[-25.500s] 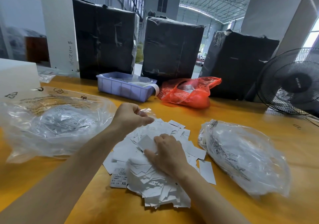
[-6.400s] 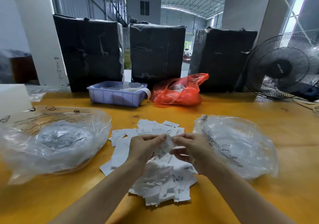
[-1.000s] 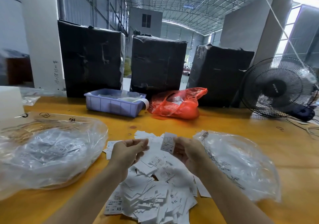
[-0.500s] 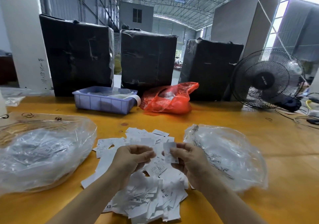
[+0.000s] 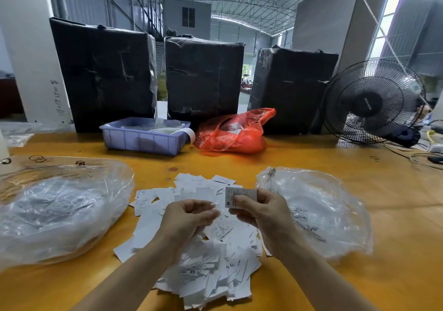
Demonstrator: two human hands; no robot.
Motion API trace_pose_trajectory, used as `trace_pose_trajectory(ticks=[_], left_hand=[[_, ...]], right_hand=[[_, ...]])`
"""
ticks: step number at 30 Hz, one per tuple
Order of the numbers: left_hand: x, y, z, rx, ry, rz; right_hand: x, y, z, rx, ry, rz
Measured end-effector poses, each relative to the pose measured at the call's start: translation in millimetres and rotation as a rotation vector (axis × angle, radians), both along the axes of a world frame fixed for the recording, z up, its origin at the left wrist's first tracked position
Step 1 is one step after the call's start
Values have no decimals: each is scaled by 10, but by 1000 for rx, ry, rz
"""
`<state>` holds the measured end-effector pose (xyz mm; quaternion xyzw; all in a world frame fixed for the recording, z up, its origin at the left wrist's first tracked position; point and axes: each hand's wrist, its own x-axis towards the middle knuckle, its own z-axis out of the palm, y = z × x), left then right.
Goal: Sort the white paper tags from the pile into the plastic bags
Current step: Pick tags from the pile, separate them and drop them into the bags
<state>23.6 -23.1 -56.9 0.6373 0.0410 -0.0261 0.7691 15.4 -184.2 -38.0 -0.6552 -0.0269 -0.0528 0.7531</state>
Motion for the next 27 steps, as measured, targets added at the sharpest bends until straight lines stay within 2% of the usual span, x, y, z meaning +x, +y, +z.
trace_pose_trajectory(ticks=[8,20,27], left_hand=[[-20,-14,8,12,-25,-5],[-23,-6,13,56,-48,-15],[-30,12,25,91,-49,-1]], right_hand=[[-39,41,-28,-157,-93,-55],[-52,57,-35,-196,-26,-7],[-33,55,-28,-75,82,7]])
